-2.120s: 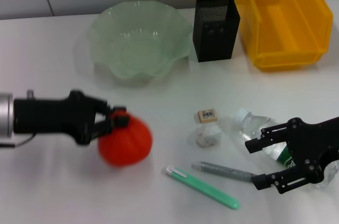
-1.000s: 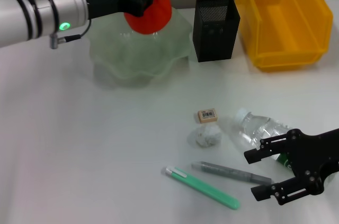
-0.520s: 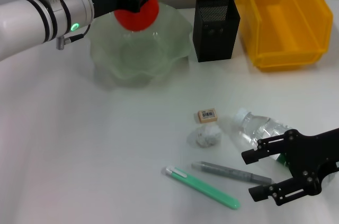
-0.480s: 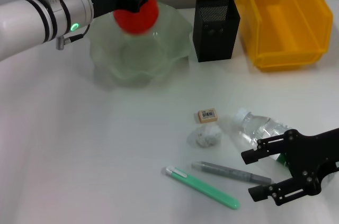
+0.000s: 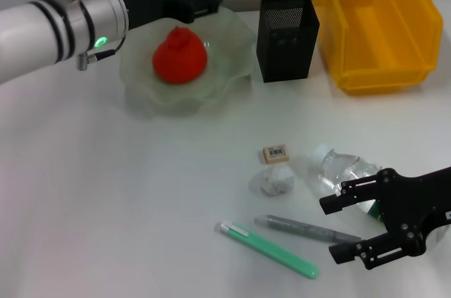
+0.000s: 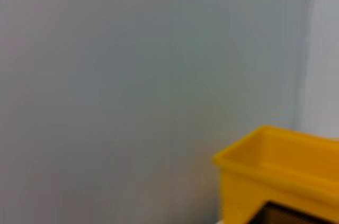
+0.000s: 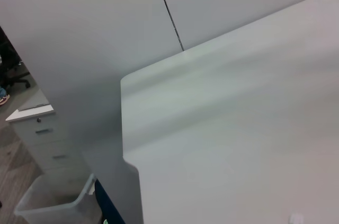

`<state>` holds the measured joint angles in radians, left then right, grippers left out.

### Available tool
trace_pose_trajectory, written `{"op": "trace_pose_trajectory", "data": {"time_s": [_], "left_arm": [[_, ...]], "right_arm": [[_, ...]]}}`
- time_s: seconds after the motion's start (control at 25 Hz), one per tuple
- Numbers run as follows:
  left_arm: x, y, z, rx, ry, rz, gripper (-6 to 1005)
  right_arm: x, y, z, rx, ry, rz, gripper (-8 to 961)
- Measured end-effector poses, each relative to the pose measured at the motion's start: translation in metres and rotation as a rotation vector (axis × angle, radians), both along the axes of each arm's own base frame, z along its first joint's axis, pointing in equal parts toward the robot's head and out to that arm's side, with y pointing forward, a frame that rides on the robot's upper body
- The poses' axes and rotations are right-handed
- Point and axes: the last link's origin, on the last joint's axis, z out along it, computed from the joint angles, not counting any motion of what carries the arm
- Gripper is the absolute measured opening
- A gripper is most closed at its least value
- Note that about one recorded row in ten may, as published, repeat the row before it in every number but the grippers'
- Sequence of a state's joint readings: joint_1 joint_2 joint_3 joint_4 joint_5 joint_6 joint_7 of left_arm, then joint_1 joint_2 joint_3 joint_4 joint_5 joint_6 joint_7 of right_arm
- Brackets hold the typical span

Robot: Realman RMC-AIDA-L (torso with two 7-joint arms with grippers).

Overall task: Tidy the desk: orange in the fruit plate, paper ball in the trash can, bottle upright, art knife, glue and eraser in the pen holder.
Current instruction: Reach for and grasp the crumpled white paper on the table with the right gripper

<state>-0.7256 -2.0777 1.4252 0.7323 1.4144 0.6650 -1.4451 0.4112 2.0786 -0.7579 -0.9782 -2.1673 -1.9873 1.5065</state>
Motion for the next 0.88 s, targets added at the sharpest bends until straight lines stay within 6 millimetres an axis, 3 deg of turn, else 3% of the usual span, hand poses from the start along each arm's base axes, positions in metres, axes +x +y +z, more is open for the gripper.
{"op": "trace_pose_trajectory", "data": {"time_s": [0.16,0.28,0.32,0.4,0.56,0.68,0.88], "left_arm": [[-0.005,-0.033,0.011,-0.097,-0.065,-0.098,832],[-0.015,-0.063,0.02,-0.173,-0.114,-0.162,846],[-0.026,-0.089,0.028,-0.238,-0.152,-0.216,851],[-0.031,-0.097,0.03,-0.256,-0.162,-0.233,860],[-0.062,-0.148,0.041,-0.358,-0.242,-0.333,860],[-0.082,-0.17,0.045,-0.419,-0.281,-0.317,860],[-0.105,-0.188,0.038,-0.529,-0.255,-0.278,860]], "right_arm": [[-0.003,0.002,0.005,0.011,-0.009,-0.001,755],[-0.009,0.006,0.011,0.018,-0.043,-0.013,755],[-0.016,0.011,0.016,0.023,-0.077,-0.029,755],[-0.02,0.014,0.018,0.024,-0.099,-0.036,755],[-0.044,0.025,0.027,0.027,-0.229,-0.046,755],[-0.062,0.035,0.027,0.015,-0.347,-0.07,755],[-0.094,0.056,0.014,-0.026,-0.553,-0.107,755]]}}
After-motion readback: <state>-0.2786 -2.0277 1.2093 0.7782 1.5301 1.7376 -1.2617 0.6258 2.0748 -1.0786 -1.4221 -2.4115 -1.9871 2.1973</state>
